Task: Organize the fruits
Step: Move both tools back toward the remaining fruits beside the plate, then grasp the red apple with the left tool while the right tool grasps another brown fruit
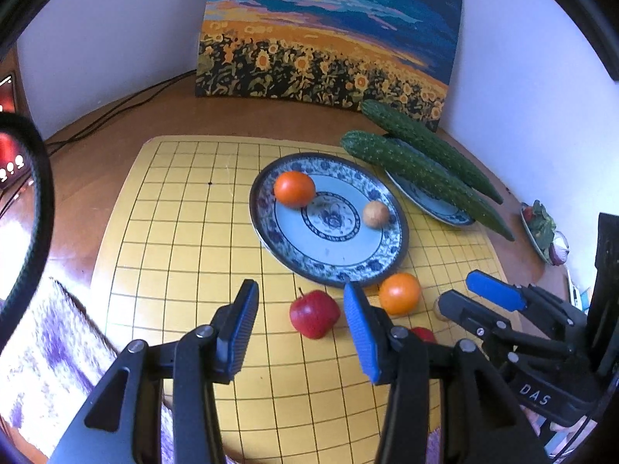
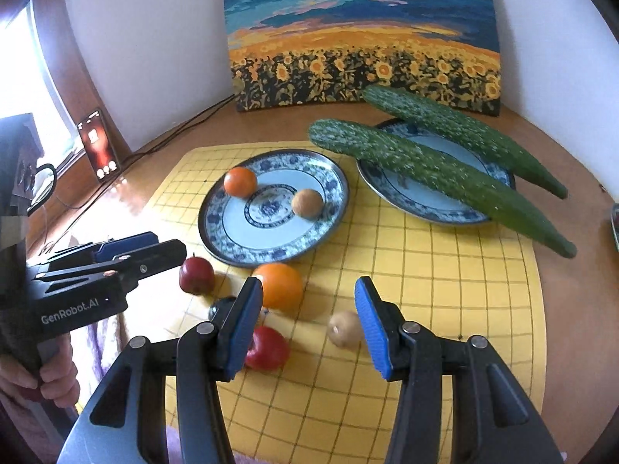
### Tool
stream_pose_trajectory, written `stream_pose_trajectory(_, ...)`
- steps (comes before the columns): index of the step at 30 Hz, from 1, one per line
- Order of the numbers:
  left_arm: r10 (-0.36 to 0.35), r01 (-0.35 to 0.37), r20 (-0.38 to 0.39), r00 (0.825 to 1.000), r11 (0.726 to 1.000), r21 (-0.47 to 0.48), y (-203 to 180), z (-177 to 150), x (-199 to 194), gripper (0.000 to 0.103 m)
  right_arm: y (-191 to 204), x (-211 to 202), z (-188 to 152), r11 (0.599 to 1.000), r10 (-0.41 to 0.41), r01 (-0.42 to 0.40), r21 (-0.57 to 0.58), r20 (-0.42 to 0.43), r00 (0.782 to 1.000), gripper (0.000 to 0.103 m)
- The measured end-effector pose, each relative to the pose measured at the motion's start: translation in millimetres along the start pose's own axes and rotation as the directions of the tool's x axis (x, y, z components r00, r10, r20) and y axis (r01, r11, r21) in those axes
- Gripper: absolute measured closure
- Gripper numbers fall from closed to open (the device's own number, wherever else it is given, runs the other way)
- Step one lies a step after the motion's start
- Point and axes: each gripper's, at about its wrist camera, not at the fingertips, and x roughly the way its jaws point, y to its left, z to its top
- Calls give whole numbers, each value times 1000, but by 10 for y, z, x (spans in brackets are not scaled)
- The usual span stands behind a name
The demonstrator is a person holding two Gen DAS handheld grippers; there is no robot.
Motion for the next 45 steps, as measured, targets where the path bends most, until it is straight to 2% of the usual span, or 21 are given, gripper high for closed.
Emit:
stream_pose_trajectory(26, 18, -18, -37, 999, 1000, 8, -77, -77, 173, 54, -245, 52, -217, 997, -17, 18, 77, -14, 1000, 53)
stream_pose_trajectory(30, 22, -22, -42, 999, 1000, 1, -61, -81, 208, 54, -248, 60, -227, 997, -14, 15, 77, -15, 1000, 62)
stream_pose_trajectory(40, 25, -25, -54, 998, 1000, 2, -76, -89, 274, 54, -223, 114, -253, 998, -11, 13, 63, -26, 1000, 68)
stream_pose_trajectory(45, 23, -23, -55, 998, 1000, 3, -76, -75, 293, 63, -242, 144, -248, 998, -12, 14, 68, -35, 999, 72)
